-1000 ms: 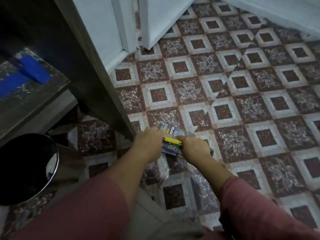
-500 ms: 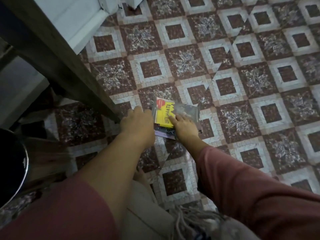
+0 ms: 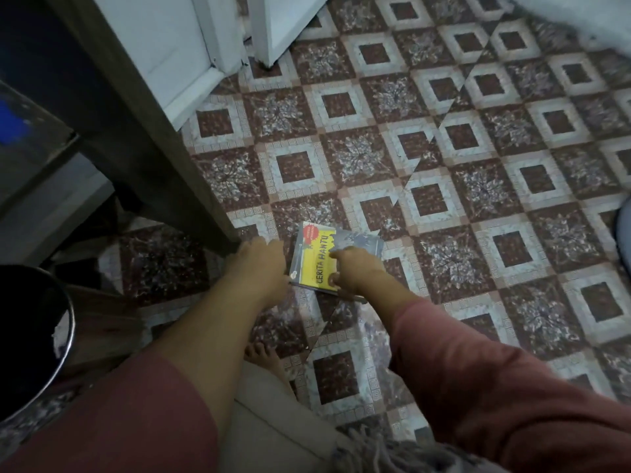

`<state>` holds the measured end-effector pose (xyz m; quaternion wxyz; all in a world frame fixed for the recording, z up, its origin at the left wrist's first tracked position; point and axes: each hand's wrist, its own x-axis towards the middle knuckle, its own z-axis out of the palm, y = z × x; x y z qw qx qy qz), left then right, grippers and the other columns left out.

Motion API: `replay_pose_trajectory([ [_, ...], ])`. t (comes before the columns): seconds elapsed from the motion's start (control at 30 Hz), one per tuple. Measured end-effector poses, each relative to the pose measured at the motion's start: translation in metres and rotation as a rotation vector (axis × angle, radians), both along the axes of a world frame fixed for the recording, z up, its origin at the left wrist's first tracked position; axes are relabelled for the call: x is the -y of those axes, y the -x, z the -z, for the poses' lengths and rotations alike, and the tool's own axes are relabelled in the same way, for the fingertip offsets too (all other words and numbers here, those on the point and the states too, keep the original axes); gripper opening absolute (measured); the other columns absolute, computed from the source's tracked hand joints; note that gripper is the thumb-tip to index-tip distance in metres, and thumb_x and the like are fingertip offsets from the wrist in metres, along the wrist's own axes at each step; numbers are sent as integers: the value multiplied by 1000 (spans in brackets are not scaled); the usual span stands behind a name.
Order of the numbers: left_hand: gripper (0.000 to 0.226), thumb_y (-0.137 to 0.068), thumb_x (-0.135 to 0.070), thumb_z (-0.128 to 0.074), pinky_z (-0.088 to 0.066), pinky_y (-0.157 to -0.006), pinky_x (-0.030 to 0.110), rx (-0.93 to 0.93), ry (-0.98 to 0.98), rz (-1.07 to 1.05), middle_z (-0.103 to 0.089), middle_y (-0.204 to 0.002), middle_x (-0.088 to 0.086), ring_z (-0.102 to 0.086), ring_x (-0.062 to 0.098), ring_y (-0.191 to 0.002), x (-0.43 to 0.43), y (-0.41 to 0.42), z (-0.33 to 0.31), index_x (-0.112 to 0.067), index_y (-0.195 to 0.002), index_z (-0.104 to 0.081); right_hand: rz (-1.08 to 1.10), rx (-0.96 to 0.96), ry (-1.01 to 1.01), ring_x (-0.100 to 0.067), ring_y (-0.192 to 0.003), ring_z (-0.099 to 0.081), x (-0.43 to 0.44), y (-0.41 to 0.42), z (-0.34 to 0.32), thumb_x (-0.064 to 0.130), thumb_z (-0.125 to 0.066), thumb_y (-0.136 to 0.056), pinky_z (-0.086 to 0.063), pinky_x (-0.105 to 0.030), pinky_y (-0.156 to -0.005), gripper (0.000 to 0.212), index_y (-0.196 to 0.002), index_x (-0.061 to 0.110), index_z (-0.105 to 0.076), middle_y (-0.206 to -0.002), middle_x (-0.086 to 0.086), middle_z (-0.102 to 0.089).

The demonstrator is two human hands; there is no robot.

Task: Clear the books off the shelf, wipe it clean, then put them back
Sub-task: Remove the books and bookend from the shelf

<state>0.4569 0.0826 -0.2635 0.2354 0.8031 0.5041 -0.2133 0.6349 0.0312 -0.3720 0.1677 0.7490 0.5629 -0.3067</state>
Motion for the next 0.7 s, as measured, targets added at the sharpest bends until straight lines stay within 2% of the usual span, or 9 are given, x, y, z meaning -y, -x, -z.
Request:
replay_pose_trajectory([
  [0.07, 41, -94, -30, -55, -48, -92, 40, 35, -4, -66, -47, -132, 7, -50, 27, -116, 1, 10, -16, -19, -132, -46, -32, 18, -80, -30, -120, -53, 3, 6, -35, 33, -57, -93, -49, -41, -91, 53, -143, 25, -43, -140, -8, -50],
  [0.17, 41, -92, -34, -57, -48, -93, 41, 62, -44, -110, -50, -129, 6, -52, 28, -114, 7, 28, -46, -19, -129, -50, -77, 18, -202, -28, -118, -54, 5, 19, -96, 37, -56, -95, -50, -40, -89, 49, -141, 25, -45, -137, -6, -53],
  [0.33, 46, -92, -42, -55, -46, -91, 36, 55, -239, -152, -47, -130, 2, -49, 22, -117, 20, 86, -109, -25, -135, -46, -188, -28, -455, -26, -114, -57, 6, 64, -203, 39, -54, -95, -50, -37, -86, 47, -140, 27, -46, -135, -3, -54],
  [0.47, 49, -93, -46, -51, -44, -96, 37, 26, -325, -283, -45, -135, 0, -47, 22, -122, 33, 162, -158, -28, -138, -44, -357, -61, -629, -22, -111, -58, 4, 127, -275, 42, -53, -94, -52, -37, -87, 48, -140, 30, -44, -131, 1, -55],
  [0.57, 52, -92, -46, -54, -44, -94, 36, 55, -419, -406, -46, -133, -1, -48, 22, -122, 53, 221, -189, -27, -140, -42, -482, -118, -684, -20, -114, -57, 2, 182, -312, 44, -53, -94, -50, -37, -92, 49, -140, 34, -43, -133, 2, -53],
  [0.7, 56, -90, -49, -56, -43, -99, 38, 50, -594, -579, -46, -134, -1, -44, 24, -125, 85, 297, -216, -28, -140, -42, -659, -172, -729, -20, -117, -55, -3, 261, -346, 44, -54, -92, -46, -37, -96, 48, -138, 32, -46, -132, 2, -55],
])
